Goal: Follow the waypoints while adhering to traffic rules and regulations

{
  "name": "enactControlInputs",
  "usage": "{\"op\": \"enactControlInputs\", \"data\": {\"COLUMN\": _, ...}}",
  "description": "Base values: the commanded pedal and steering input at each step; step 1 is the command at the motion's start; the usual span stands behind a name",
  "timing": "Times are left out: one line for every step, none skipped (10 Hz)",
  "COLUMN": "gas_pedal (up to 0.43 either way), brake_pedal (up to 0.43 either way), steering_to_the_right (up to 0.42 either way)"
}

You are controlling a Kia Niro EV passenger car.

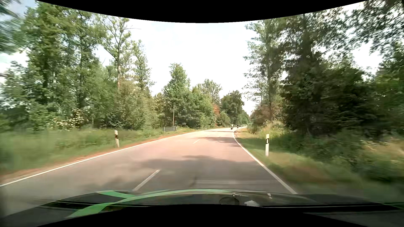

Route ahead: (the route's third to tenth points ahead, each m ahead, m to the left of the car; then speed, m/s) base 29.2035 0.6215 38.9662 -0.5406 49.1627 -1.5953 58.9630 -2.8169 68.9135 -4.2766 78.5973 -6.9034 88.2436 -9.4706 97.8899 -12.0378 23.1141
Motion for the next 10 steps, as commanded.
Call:
{"op": "enactControlInputs", "data": {"gas_pedal": 0.209, "brake_pedal": 0.0, "steering_to_the_right": 0.022}}
{"op": "enactControlInputs", "data": {"gas_pedal": 0.189, "brake_pedal": 0.0, "steering_to_the_right": 0.022}}
{"op": "enactControlInputs", "data": {"gas_pedal": 0.189, "brake_pedal": 0.0, "steering_to_the_right": 0.022}}
{"op": "enactControlInputs", "data": {"gas_pedal": 0.189, "brake_pedal": 0.0, "steering_to_the_right": 0.022}}
{"op": "enactControlInputs", "data": {"gas_pedal": 0.189, "brake_pedal": 0.0, "steering_to_the_right": 0.022}}
{"op": "enactControlInputs", "data": {"gas_pedal": 0.189, "brake_pedal": 0.0, "steering_to_the_right": 0.022}}
{"op": "enactControlInputs", "data": {"gas_pedal": 0.209, "brake_pedal": 0.0, "steering_to_the_right": 0.022}}
{"op": "enactControlInputs", "data": {"gas_pedal": 0.248, "brake_pedal": 0.0, "steering_to_the_right": 0.021}}
{"op": "enactControlInputs", "data": {"gas_pedal": 0.26, "brake_pedal": 0.0, "steering_to_the_right": 0.02}}
{"op": "enactControlInputs", "data": {"gas_pedal": 0.26, "brake_pedal": 0.0, "steering_to_the_right": 0.021}}
